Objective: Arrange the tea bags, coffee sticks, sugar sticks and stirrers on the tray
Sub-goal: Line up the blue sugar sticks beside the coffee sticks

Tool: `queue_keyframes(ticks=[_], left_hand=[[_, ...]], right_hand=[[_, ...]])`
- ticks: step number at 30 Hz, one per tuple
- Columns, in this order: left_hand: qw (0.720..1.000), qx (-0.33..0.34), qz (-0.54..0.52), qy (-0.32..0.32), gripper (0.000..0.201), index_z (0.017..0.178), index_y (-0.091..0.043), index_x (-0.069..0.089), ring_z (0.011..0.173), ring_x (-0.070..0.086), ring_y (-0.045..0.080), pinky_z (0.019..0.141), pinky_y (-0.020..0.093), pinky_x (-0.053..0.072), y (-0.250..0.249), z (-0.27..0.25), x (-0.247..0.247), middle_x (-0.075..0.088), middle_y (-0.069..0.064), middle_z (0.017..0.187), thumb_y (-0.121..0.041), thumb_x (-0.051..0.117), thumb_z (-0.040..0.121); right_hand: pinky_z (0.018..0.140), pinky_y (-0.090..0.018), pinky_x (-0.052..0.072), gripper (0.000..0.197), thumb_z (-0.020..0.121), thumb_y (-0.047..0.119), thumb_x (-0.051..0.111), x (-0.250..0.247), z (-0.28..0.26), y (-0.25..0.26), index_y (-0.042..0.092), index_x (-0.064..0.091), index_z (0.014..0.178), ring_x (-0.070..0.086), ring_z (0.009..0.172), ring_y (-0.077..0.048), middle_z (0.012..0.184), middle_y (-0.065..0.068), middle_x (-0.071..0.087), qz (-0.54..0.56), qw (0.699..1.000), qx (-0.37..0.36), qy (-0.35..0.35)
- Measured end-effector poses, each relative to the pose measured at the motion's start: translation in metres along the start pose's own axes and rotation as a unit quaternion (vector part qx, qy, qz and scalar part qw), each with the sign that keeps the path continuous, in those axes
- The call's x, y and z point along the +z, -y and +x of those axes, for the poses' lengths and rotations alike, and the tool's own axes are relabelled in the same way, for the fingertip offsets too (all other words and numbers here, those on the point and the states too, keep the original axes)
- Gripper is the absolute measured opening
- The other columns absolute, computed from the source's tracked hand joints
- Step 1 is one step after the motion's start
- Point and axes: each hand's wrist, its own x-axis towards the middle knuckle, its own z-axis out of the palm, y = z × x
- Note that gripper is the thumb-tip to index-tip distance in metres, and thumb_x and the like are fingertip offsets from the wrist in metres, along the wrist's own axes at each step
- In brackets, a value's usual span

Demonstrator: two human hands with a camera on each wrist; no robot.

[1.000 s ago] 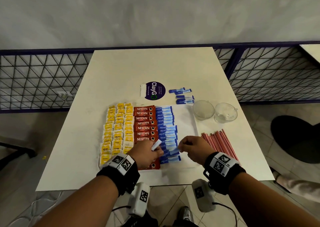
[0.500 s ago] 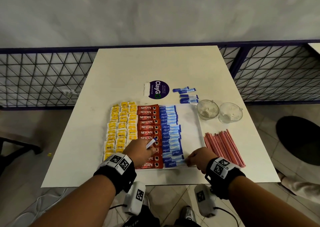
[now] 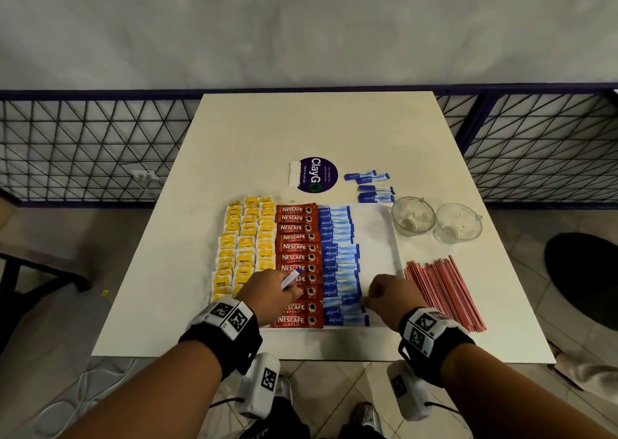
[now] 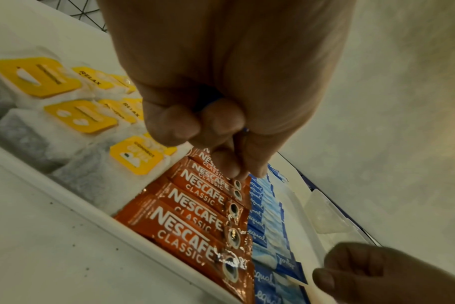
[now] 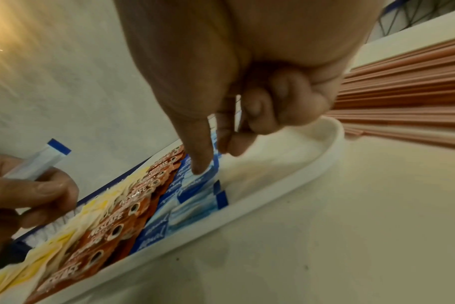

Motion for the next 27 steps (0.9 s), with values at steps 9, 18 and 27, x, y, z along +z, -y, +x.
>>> queue_keyframes(ticks=[9, 18, 27], left_hand=[[1.0, 0.006, -0.006, 0.001, 0.026, 0.083, -0.016, 0.065, 0.072, 0.063, 0.02, 0.059, 0.027, 0.042, 0.003, -0.002, -0.003, 0.067, 0.004, 0.079, -0.041, 0.061, 0.09], [0.998, 0.02, -0.051, 0.042, 0.027, 0.083, -0.013, 0.062, 0.052, 0.054, 0.012, 0.052, 0.027, 0.043, -0.008, -0.001, -0.015, 0.066, 0.004, 0.073, -0.037, 0.058, 0.092], [0.963, 0.068, -0.23, 0.123, 0.013, 0.092, -0.01, 0.063, 0.04, 0.056, 0.015, 0.045, 0.025, 0.045, -0.005, 0.014, -0.053, 0.069, 0.003, 0.068, -0.023, 0.063, 0.093]], right_hand=[[0.087, -0.025, 0.044, 0.023, 0.089, 0.033, 0.06, 0.006, 0.004, 0.02, 0.03, 0.071, 0.109, 0.057, 0.102, -0.019, 0.11, -0.002, 0.061, -0.093, 0.983, -0.152, 0.043], [0.071, -0.016, 0.043, 0.03, 0.085, 0.047, 0.064, -0.003, -0.001, 0.051, 0.031, 0.066, 0.11, 0.056, 0.079, 0.0, 0.093, 0.016, 0.061, 0.113, 0.982, -0.152, -0.004], [0.059, -0.022, 0.045, 0.011, 0.091, 0.027, 0.062, -0.014, 0.013, 0.1, 0.022, 0.068, 0.083, 0.053, 0.059, -0.006, 0.071, 0.004, 0.065, 0.285, 0.952, -0.114, -0.014]])
